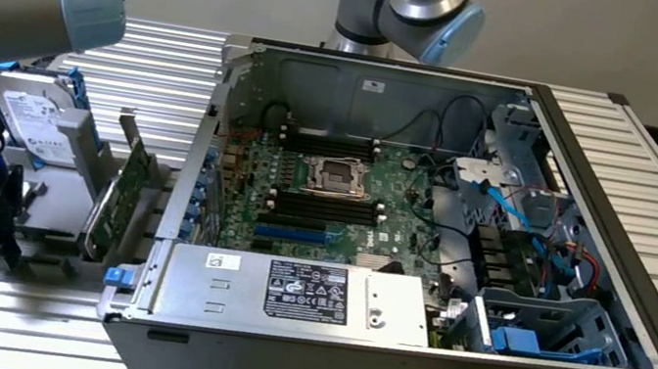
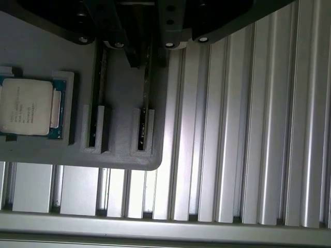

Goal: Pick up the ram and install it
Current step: 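Pick up the ram and move it above insertion slot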

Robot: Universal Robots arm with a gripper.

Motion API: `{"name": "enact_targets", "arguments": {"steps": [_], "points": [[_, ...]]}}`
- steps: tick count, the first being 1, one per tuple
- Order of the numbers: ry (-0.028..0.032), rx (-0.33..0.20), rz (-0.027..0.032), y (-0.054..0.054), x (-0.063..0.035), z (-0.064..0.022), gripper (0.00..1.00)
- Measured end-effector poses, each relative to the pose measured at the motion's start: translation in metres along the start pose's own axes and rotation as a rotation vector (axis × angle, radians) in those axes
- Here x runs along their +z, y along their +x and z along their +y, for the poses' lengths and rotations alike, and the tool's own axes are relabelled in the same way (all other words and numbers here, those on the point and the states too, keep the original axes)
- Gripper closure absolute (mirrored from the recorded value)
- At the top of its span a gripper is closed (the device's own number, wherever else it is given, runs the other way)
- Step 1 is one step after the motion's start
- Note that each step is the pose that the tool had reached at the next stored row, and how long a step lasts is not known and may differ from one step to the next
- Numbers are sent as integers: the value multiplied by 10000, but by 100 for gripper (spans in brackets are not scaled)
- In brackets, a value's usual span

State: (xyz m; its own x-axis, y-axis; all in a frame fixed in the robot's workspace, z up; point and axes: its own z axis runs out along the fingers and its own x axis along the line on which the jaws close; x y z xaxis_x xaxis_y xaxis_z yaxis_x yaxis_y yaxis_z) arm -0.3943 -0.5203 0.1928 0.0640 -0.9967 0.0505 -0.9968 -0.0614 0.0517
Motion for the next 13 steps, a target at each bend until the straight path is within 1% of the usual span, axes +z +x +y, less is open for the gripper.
{"name": "enact_targets", "arguments": {"steps": [1, 2, 3, 13], "points": [[0, 0, 0, 0, 0, 0, 78], [0, 0, 0, 0, 0, 0, 78], [0, 0, 0, 0, 0, 0, 85], [0, 0, 0, 0, 0, 0, 86]]}}
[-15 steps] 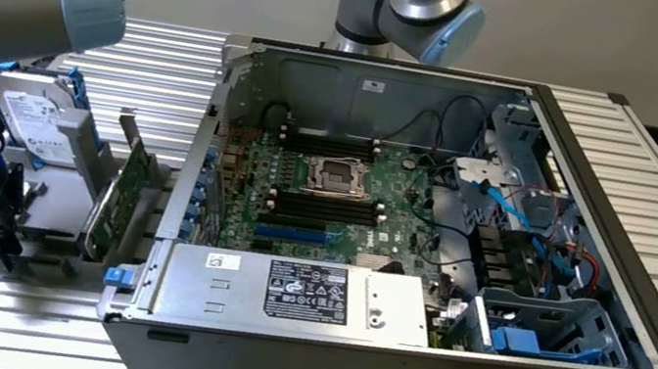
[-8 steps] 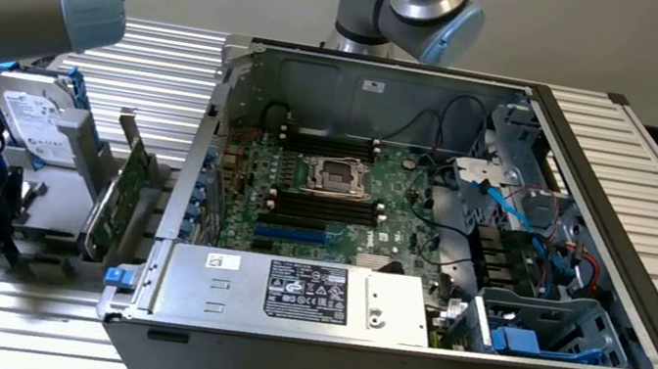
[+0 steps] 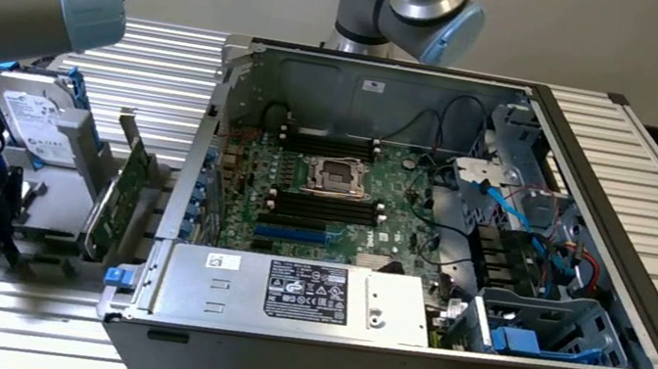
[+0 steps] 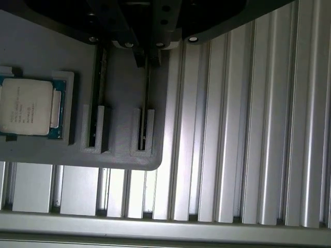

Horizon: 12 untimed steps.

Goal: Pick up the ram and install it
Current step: 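Pick up the ram and move it above insertion slot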

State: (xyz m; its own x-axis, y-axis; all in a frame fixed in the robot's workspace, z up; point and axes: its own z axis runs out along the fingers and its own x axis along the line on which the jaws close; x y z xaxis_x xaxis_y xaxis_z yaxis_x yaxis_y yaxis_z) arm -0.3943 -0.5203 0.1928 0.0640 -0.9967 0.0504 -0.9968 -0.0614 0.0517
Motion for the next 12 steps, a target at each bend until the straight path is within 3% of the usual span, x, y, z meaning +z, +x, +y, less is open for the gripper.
{"name": "enact_targets", "arguments": {"steps": [6, 12], "points": [[0, 1, 0, 4, -90, 3, 86], [-7, 0, 0, 17, -324, 8, 86]]}}
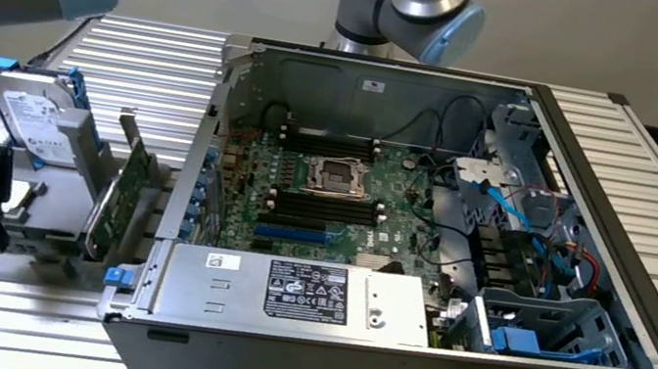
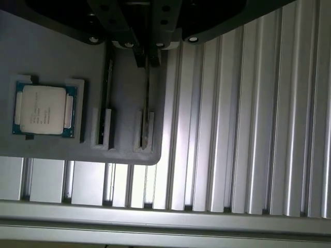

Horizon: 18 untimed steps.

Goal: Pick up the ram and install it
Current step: 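Pick up the ram and move it above insertion slot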

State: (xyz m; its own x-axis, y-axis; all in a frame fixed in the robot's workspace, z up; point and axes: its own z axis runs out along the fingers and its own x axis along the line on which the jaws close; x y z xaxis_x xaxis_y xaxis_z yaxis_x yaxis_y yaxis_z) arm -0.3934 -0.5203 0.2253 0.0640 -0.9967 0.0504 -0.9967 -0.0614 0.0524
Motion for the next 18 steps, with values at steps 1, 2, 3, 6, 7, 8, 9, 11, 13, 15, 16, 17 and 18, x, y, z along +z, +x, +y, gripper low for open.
{"name": "enact_targets", "arguments": {"steps": [1, 2, 3, 6, 7, 8, 9, 11, 13, 15, 16, 17, 18], "points": [[-3, -1, 0, 3, -41, -3, 86], [-15, -2, -1, 5, -85, -11, 86], [-29, -2, -2, 8, -129, -21, 86], [-64, -4, -5, 13, -255, -72, 86], [-70, -4, -4, 10, -299, -89, 86], [-75, -5, -3, 9, -346, -104, 86], [-77, -5, -4, 5, -392, -113, 86], [-78, -4, -5, 1, -483, -137, 86], [-80, -4, -5, -3, -575, -169, 86], [-80, -5, -6, -8, -668, -208, 86], [-81, -5, -6, -10, -718, -232, 86], [-84, -5, -5, -11, -764, -255, 86], [-84, -5, -5, -10, -812, -283, 86]]}}
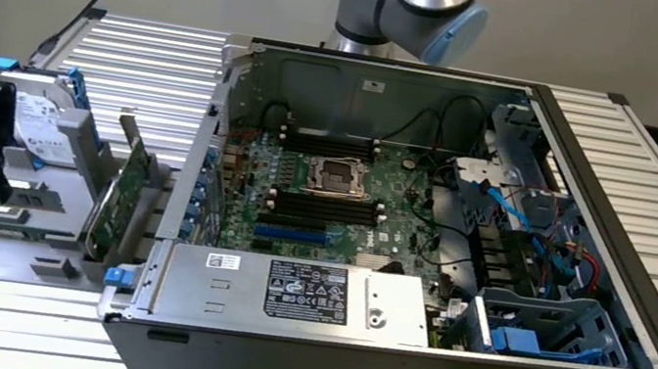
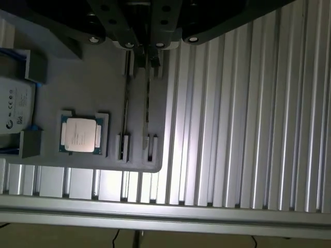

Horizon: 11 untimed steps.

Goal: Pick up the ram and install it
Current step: 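Pick up the ram and move it above insertion slot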

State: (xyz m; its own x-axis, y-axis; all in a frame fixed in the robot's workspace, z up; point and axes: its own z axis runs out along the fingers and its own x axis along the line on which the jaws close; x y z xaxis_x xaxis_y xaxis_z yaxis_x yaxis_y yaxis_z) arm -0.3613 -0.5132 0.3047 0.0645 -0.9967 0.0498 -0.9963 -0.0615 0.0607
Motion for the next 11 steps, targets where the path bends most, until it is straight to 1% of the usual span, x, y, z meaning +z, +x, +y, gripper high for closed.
{"name": "enact_targets", "arguments": {"steps": [4, 7, 11], "points": [[-4, -1, 0, 8, -186, -135, 86], [-7, -1, 1, 16, -313, -254, 86], [-8, -1, 0, 24, -425, -427, 86]]}}
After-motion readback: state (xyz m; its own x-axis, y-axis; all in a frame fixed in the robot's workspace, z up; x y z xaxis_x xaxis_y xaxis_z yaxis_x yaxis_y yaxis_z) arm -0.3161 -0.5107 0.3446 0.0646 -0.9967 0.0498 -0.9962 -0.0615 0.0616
